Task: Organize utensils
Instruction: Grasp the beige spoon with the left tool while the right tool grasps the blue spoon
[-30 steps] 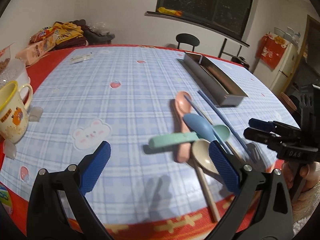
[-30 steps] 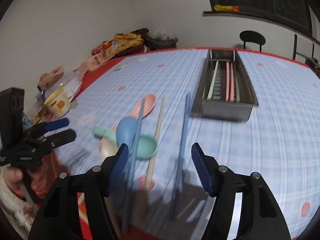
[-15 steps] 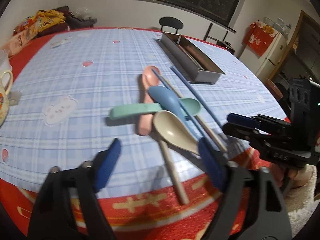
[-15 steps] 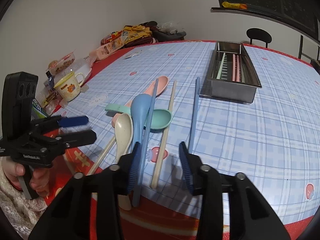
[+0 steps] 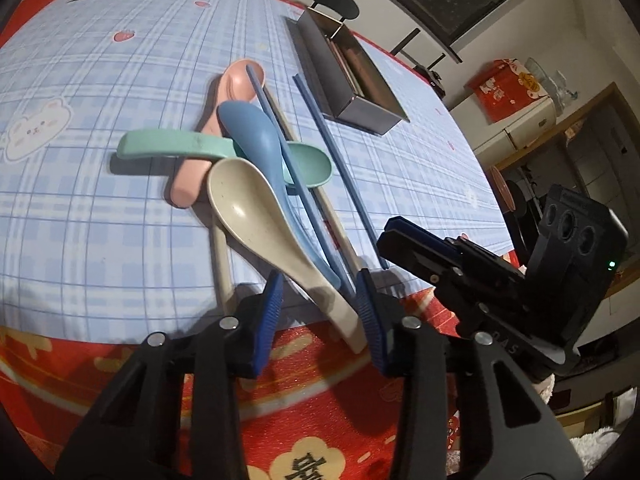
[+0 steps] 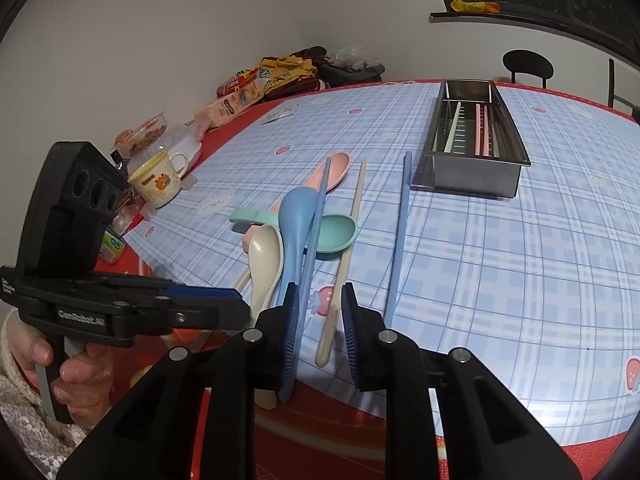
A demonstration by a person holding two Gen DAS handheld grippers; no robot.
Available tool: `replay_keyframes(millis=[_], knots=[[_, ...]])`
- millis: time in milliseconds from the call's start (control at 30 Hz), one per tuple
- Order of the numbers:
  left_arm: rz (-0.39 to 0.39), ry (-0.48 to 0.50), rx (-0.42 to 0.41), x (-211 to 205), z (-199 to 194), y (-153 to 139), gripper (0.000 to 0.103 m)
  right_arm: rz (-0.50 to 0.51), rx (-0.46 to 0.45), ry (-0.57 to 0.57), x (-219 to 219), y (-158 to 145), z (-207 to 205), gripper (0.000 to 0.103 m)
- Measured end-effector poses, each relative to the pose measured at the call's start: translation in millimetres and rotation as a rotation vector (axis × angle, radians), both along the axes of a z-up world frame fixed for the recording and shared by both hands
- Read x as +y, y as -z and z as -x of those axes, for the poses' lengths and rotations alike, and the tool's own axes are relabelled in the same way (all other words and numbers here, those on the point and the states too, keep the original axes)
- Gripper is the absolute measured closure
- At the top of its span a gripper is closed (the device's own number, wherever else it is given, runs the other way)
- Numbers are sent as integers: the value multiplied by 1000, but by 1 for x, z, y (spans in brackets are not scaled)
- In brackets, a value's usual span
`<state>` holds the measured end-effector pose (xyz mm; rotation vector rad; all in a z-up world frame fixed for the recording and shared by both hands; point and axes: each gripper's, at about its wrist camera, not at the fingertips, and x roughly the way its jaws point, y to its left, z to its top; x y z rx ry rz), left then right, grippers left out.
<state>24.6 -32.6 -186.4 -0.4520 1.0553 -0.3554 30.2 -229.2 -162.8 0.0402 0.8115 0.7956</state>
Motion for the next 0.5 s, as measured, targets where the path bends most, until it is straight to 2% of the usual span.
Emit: replay_keyframes(millis=[233,500], knots=[[-84,-11,15,-18,-5,8,64,-31,0,-6,-4,1,1,81],[-145,-13,-28,-27,-8,8,64,-40,0,-16,-3,1,3,81]])
